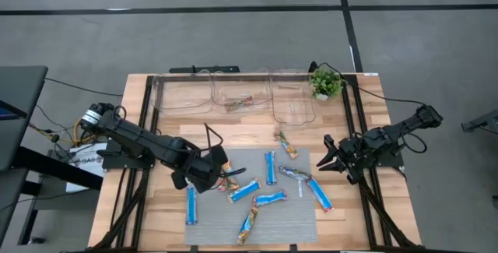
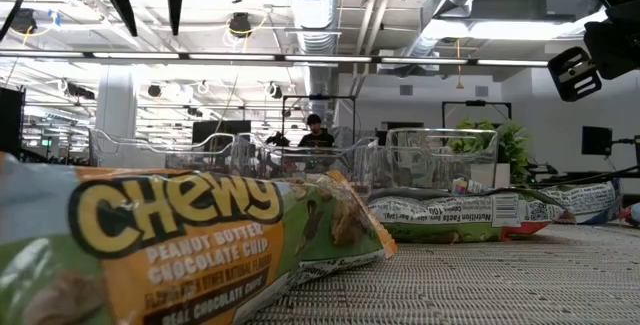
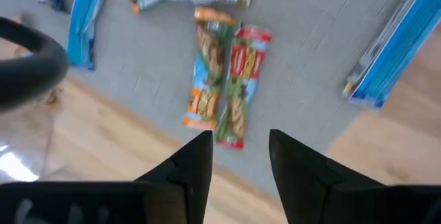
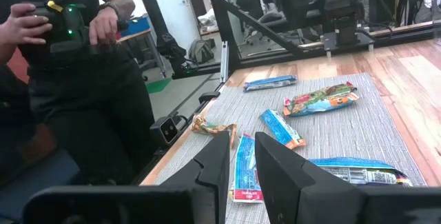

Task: Pick and place Granola Bars by type
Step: Put the red granola bar into the middle transparent bin

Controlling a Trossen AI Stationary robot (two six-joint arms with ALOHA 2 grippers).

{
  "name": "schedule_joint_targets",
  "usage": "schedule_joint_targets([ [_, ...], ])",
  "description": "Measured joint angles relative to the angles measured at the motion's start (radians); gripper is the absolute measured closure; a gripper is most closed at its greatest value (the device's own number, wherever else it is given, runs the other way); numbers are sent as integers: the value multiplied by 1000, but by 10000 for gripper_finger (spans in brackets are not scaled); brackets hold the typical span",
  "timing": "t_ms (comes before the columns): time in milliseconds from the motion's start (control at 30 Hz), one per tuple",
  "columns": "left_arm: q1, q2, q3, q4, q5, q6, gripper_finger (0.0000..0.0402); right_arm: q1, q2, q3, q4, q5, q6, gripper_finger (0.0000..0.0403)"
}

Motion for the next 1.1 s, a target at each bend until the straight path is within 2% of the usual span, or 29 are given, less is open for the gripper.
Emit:
schedule_joint_targets([
  [300, 2, 15, -28, 21, 25, 101, 264, 0, 0, 0, 0, 0, 0, 341],
  [500, 35, 42, -168, 213, 21, 208, 264, 0, 0, 0, 0, 0, 0, 341],
  [800, 90, 63, -411, 495, 25, 238, 264, 0, 0, 0, -1, 0, 0, 341],
  [1100, 124, 63, -509, 678, 40, 238, 264, 0, 0, 0, 0, 1, 0, 341],
])
